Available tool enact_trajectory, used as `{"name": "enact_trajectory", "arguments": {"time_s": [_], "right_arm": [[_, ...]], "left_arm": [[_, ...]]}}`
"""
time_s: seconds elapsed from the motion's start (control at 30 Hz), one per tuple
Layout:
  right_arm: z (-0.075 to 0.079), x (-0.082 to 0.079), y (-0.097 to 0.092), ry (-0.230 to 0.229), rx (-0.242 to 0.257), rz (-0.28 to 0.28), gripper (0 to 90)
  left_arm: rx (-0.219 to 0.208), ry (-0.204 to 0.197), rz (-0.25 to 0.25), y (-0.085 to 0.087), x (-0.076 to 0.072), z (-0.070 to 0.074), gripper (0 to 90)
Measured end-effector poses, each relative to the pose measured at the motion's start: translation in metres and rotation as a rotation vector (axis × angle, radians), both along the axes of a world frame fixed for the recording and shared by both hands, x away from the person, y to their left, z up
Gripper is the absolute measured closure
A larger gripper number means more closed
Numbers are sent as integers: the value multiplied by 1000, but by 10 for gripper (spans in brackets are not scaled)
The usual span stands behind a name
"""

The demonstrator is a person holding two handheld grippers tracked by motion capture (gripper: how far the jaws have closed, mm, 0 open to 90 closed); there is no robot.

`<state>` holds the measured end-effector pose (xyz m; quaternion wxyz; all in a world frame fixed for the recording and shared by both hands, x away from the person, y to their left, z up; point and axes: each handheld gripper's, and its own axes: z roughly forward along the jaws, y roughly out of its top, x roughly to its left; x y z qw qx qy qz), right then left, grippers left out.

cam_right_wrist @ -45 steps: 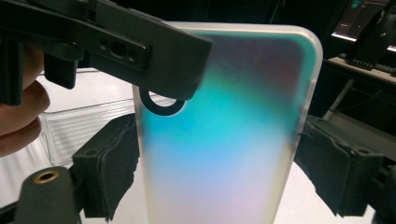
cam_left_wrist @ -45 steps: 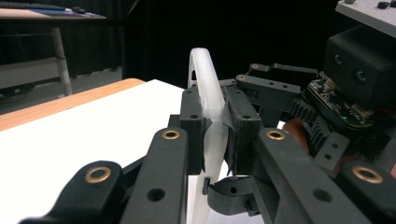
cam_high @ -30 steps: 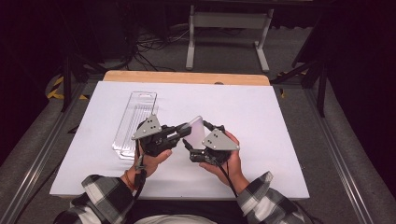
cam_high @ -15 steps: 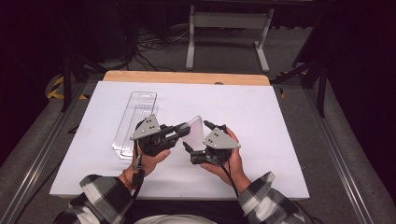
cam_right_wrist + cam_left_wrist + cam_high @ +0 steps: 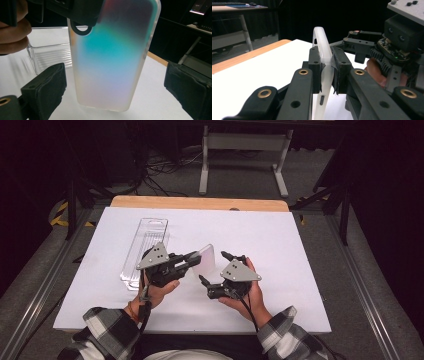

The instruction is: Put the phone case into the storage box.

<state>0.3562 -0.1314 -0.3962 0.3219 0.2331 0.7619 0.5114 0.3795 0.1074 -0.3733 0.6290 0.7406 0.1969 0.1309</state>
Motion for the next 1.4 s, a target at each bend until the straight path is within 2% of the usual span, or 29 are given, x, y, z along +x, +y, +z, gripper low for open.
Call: {"name": "enact_trajectory", "arguments": {"time_s": [0.3, 0.57, 1.0, 1.03, 1.2, 1.27, 1.4], "right_arm": [[0, -7, -12, -17, -22, 4, 54], [0, -12, -25, -12, -23, 8, 51], [-5, -19, -52, 7, -59, -47, 57], [-6, -20, -56, 3, -57, -54, 59], [-8, -24, -63, -11, -50, -67, 63], [-9, -25, -65, -15, -62, -75, 63], [-11, -27, -71, -13, -63, -82, 63]], "left_arm": [[10, -7, 0, 3, 1, 0, 799], [14, -13, 0, 4, 1, 1, 799], [33, -24, -6, 7, 0, 2, 799], [26, -26, -4, 7, 0, 1, 799], [47, -37, -3, 11, 1, 3, 799], [42, -27, -8, 12, 1, 3, 799], [52, -38, -8, 14, 3, 4, 799]]}}
